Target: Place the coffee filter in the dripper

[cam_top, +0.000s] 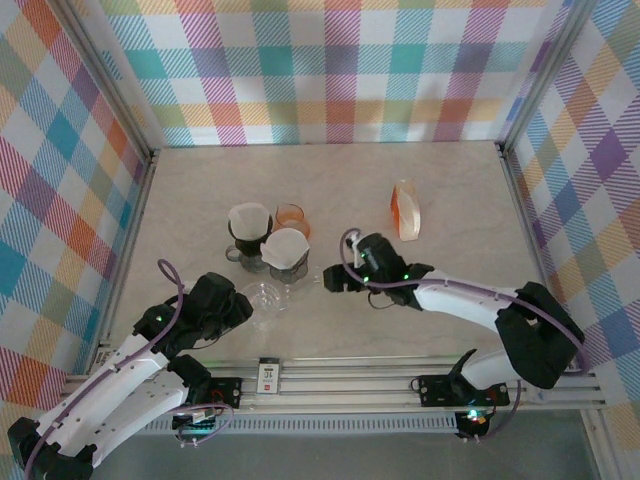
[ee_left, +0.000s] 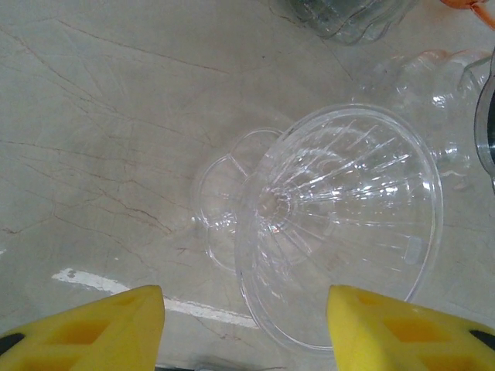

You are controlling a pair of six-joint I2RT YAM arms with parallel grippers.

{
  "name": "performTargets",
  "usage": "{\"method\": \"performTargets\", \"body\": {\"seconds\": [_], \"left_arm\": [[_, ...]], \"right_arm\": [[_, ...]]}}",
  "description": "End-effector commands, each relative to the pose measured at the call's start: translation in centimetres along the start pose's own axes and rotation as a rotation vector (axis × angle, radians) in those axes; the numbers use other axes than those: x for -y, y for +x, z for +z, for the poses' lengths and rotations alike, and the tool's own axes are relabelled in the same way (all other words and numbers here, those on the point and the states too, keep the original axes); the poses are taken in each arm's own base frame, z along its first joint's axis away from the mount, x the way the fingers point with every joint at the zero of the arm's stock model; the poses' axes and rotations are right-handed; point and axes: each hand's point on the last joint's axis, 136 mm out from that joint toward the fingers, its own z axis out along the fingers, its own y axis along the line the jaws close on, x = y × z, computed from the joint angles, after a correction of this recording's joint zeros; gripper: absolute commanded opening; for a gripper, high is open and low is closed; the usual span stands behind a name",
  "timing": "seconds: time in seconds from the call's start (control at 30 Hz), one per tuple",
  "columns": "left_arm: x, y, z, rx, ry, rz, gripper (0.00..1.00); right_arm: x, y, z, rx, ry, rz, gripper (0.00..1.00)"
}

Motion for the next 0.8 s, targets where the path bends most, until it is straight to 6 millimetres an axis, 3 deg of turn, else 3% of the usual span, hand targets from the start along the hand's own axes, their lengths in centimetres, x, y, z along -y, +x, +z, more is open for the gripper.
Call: {"method": "performTargets", "body": {"seconds": [0.0,0.2,0.37,0.57,0.77], "left_arm": [[-0.3,-0.1,0.2,0.011,0.003,-0.012,0.61],[-0.3,-0.1,-0.1,0.013,0.016,-0.015,0.70],[-0.4,-0.1,-0.4,0.016,0.023,-0.019,0.72],[-0.5,-0.1,-0.4,0.019,0.014,-0.019,0.72],[-0.8,0.0,-0.2,0.016,0.006,-0.019,0.73]], "right_arm": [[-0.1,-4.0,-0.2,0.010,-0.038,-0.002,0.84],[-1.3,-11.3,4.1,-0.017,-0.116,0.014,0.86],[-2.4,-14.6,8.0,-0.060,-0.144,0.020,0.85],[-2.4,-14.8,11.9,-0.118,-0.137,0.024,0.81],[-2.6,-13.4,13.8,-0.171,-0.099,-0.003,0.71]]}}
